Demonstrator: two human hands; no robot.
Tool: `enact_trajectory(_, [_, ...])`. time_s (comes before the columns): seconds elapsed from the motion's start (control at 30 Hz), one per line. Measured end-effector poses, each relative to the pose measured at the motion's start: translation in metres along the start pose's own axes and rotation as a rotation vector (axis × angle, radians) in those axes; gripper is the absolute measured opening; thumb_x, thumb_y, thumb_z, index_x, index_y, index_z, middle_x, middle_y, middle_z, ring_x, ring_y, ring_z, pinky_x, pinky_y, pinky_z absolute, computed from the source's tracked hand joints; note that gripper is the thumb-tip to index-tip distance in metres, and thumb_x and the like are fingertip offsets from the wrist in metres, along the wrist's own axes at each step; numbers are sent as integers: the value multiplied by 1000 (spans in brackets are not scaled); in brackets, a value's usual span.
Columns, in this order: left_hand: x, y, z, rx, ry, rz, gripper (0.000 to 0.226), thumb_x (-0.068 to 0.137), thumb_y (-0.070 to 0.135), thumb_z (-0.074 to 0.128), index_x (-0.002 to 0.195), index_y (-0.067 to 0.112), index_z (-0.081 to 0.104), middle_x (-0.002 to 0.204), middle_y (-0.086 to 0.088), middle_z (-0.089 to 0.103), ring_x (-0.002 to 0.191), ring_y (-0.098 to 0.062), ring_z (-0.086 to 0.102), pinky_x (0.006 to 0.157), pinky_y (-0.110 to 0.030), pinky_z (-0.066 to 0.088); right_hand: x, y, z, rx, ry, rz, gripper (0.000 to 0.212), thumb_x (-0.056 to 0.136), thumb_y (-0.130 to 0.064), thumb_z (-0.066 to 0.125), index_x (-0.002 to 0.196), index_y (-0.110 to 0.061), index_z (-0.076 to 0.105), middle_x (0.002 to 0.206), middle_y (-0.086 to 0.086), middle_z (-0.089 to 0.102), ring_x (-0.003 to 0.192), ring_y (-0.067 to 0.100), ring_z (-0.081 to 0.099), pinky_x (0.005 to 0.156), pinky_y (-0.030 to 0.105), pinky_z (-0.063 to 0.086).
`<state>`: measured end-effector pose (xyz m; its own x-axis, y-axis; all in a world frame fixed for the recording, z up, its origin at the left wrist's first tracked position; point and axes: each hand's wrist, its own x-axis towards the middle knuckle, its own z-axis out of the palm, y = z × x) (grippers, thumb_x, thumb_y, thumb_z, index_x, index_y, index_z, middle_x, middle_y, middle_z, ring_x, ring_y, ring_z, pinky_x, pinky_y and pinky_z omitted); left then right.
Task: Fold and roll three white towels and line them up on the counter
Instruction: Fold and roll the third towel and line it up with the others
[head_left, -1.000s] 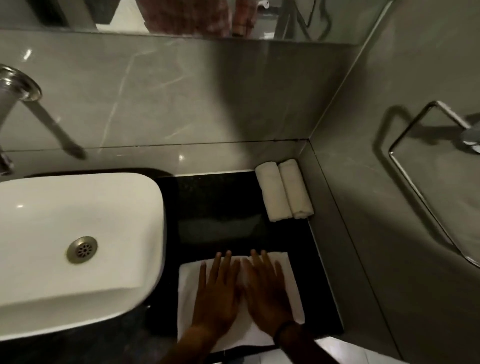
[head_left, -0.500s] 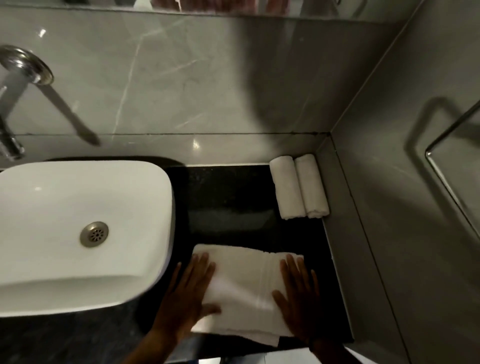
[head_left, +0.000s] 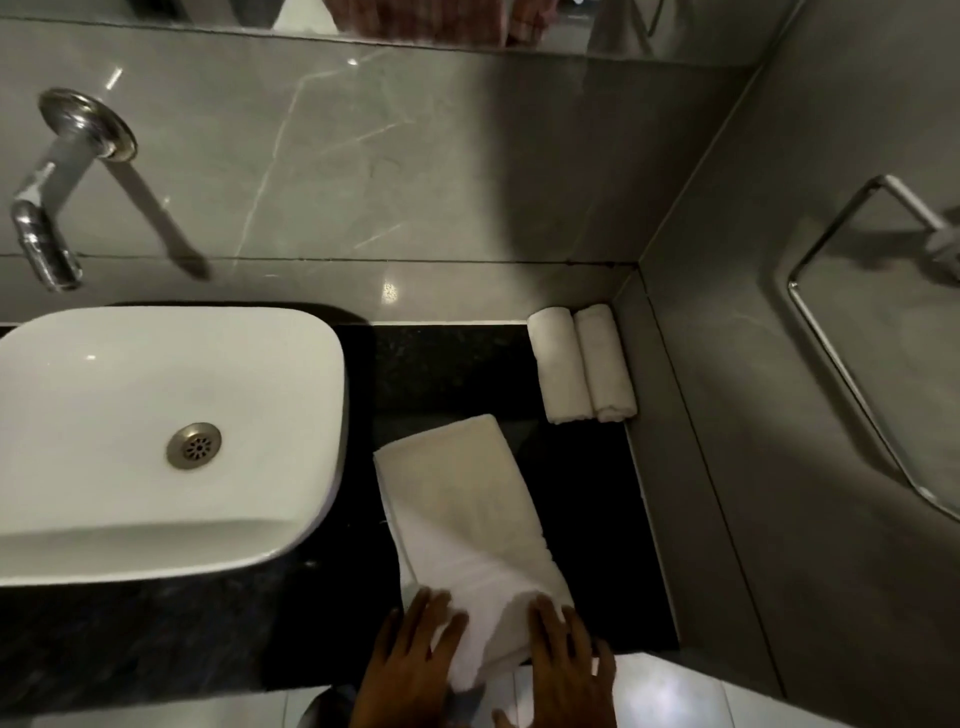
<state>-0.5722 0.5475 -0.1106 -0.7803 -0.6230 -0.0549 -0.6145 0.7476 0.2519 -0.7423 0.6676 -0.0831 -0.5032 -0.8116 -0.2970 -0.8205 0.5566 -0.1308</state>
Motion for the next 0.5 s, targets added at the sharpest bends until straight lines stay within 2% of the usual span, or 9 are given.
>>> enact_trajectory(0.03, [-11,0,13,31,56,-15,52,107,31,26,116,33,77,128,-3,74,116,-29,72,99,-47,47,-1,7,6,-11,9,-52,76,49,-64,82,114,-26,78,139,-1,66,126,28,52,91,51,48])
enact_trajectory(0.1, [-23,-4,30,54,89,1,48,108,34,24,135,31,65,144,-8,63,134,-35,58,112,-53,35,2,23,13,-57,-5,-209,72,50,-59,76,115,-29,73,153,1,54,141,31,40,101,58,39])
enact_trajectory(0.17, [-21,-13,38,29,100,46,45,108,35,28,140,27,58,151,-14,53,143,-42,45,116,-59,30,11,41,14,-71,23,-365,64,55,-45,76,117,-32,65,163,-1,39,150,30,30,112,58,28])
enact_trajectory(0.23, [-17,-16,37,-49,106,62,39,106,32,36,133,26,63,149,-17,54,144,-46,43,115,-62,33,21,60,13,-69,112,-475,44,74,-28,72,117,-32,62,163,-5,40,150,25,35,119,54,22])
enact_trajectory(0.3, [-17,-19,34,-92,63,71,29,94,34,55,120,33,68,145,-14,58,143,-44,44,114,-58,35,26,71,13,-52,165,-531,30,86,-27,60,116,-33,63,155,-9,50,143,23,44,118,48,25])
enact_trajectory(0.4, [-17,-30,22,-268,-19,45,32,73,45,75,103,41,67,144,0,61,142,-35,47,113,-47,38,25,76,13,7,168,-589,26,83,-32,62,109,-36,67,147,-13,58,137,20,46,109,41,33])
enact_trajectory(0.5, [-13,-37,2,-416,-16,-9,26,78,51,78,102,41,71,127,21,68,129,-17,59,104,-34,48,18,73,10,226,185,-517,24,78,-27,72,100,-36,69,131,-24,66,129,10,53,100,34,42])
